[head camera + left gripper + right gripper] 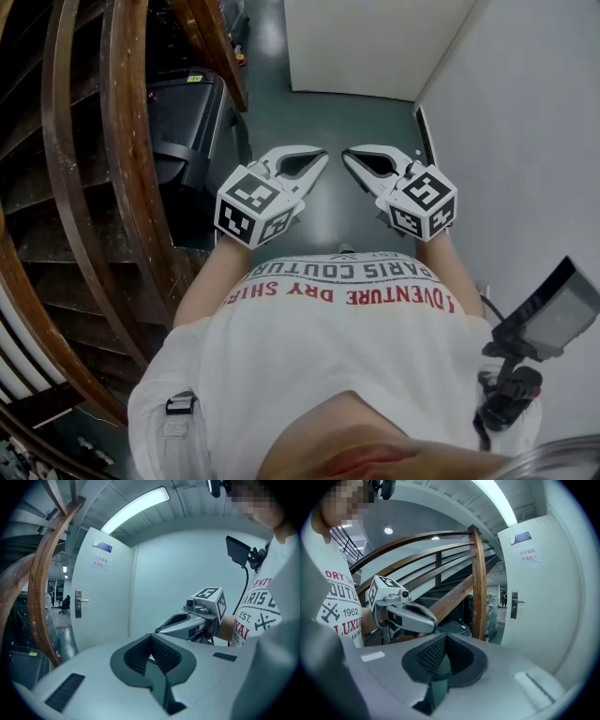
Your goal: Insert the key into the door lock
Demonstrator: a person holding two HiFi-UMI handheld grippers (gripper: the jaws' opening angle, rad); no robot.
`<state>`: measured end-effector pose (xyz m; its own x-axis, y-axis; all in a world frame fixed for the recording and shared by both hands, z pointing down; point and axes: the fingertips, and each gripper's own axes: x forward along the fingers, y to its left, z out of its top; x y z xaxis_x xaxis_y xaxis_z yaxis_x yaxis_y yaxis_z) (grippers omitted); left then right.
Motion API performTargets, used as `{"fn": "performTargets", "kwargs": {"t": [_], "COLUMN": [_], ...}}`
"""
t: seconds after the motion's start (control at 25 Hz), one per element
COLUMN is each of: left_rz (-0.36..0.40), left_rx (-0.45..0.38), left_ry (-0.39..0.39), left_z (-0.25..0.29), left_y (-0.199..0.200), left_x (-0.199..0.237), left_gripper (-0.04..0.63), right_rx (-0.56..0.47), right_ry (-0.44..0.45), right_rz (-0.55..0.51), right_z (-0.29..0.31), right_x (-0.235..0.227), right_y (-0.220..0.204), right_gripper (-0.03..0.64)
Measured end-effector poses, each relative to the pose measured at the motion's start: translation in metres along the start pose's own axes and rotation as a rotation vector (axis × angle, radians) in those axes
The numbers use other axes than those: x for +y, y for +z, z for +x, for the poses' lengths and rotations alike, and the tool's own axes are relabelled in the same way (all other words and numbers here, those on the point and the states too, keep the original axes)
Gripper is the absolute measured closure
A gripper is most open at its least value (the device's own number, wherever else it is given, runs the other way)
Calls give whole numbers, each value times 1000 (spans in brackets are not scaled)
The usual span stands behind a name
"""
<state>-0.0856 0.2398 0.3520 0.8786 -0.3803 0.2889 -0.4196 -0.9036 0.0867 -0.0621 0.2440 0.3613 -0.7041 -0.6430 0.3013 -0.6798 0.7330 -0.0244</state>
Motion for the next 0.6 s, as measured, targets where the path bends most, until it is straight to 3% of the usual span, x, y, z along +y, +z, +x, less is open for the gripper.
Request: {"fn": "performTargets", "kwargs": {"t": [0.6], "left_rz": [-25], "left_rx": [2], "left_ry": [-20], "left_z": [-3], "left_y": [-5], "left_x": [0], "left_gripper": [594], "right_rx": [3], "right_ry": [-21], "right_rz": [14], "right_z": [0], "right_x": [8], "right_y": [-5], "right_gripper": [615]}}
